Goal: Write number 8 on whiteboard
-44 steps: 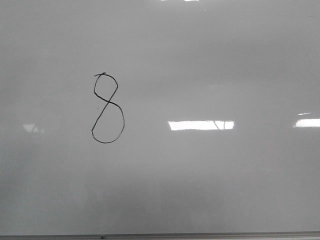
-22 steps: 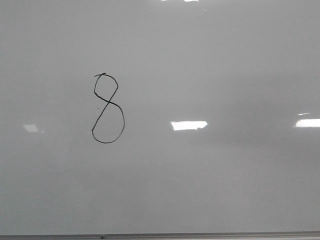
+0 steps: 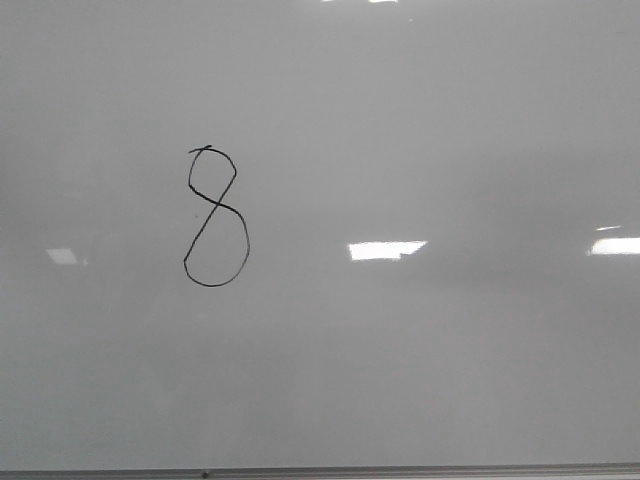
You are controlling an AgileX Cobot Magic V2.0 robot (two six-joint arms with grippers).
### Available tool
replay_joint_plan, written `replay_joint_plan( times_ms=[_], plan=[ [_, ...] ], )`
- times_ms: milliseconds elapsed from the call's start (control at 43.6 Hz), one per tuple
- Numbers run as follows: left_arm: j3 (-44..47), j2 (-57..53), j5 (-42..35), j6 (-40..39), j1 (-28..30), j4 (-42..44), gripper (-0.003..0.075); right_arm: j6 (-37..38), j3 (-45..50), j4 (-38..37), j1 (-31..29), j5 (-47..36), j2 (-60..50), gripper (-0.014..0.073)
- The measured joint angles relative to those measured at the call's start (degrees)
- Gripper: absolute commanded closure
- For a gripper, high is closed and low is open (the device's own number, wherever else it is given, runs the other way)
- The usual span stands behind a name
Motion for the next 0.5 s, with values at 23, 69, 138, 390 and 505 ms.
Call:
replay_joint_plan(
  times_ms=[23,69,138,390,505],
  plan=[
    [0.0,0.46,-0.9,0.0,0.0,-0.13,0.0741,0.0,0.16,0.0,0.0,-0.09,0.0,0.0661],
    [-0.11,1.51,-2.96,0.0,0.0,-0.13,0.0741,0.0,0.4,0.0,0.0,-0.23,0.0,0.0661],
    [-0.1,2.83,-5.92,0.0,0.0,-0.13,0.0741,0.0,0.53,0.0,0.0,-0.48,0.0,0.0661],
    [-0.31,7.03,-12.36,0.0,0.0,-0.33,0.074,0.0,0.63,0.0,0.0,-0.63,0.0,0.0661],
    [-0.31,8.15,-13.24,0.0,0.0,-0.33,0.069,0.0,0.63,0.0,0.0,-0.72,0.0,0.0661]
  ],
)
